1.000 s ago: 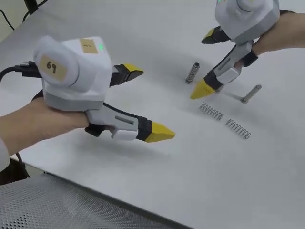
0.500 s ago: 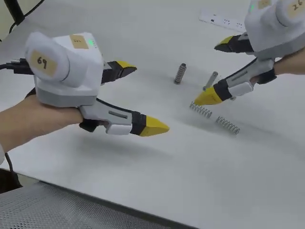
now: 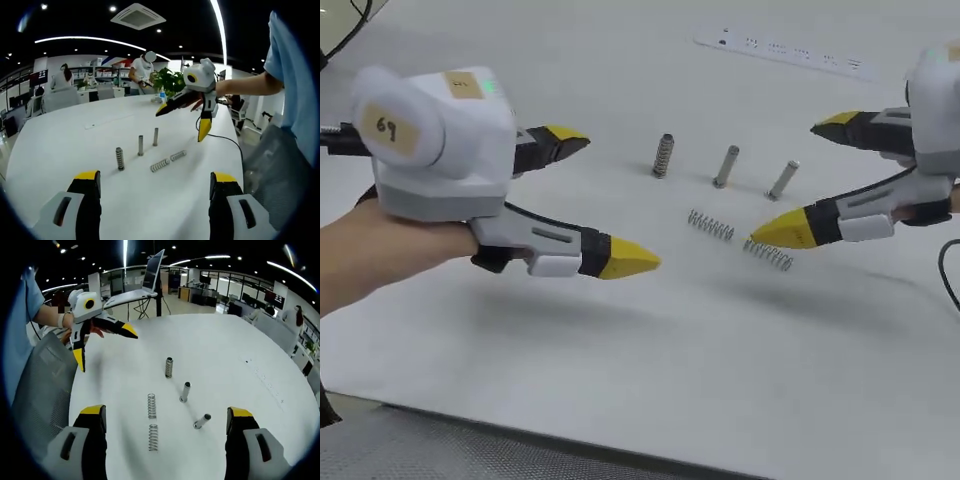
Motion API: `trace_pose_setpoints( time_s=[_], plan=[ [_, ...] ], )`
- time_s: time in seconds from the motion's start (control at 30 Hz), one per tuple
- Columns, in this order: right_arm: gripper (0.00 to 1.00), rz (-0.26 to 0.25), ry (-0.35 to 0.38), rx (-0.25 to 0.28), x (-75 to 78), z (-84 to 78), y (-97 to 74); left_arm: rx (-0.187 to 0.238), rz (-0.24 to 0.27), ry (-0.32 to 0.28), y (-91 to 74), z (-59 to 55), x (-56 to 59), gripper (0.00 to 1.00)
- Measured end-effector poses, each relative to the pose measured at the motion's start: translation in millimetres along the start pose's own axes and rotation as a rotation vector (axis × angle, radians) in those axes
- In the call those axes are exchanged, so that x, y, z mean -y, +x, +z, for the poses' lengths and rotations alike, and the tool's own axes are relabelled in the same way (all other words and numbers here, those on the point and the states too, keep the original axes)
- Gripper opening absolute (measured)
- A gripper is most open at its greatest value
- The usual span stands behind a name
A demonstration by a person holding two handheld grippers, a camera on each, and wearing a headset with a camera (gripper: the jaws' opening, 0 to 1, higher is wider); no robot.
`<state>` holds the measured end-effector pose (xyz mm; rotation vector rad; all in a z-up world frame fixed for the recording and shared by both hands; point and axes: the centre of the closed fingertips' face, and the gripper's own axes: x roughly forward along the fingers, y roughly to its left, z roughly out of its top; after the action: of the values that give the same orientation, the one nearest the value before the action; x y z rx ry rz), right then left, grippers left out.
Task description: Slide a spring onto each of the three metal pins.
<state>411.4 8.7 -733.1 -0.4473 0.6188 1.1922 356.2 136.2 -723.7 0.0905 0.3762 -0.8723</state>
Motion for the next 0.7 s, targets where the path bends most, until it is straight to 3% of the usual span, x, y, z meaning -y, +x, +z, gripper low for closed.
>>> trace_pose_setpoints(
  time_s=[0.33, 0.4, 0.47, 0.7],
  plan=[
    [0.99, -0.082, 0.089, 0.036, -1.2, -24.2, -33.7, -0.015, -0.025, 0.025, 4.9, 5.0, 2.6, 0.87],
    [0.99, -0.100, 0.106, 0.047, 4.5, -30.0, -41.1, -0.021, -0.029, 0.033, 5.9, 5.7, 2.8, 0.87],
    [0.99, -0.109, 0.123, 0.049, -0.6, -34.8, -46.8, -0.025, -0.035, 0.036, 7.0, 6.4, 3.0, 0.87],
    [0.98, -0.159, 0.166, 0.055, 2.6, -51.4, -66.9, -0.048, -0.052, 0.047, 11.3, 3.7, 3.2, 0.87]
  ],
)
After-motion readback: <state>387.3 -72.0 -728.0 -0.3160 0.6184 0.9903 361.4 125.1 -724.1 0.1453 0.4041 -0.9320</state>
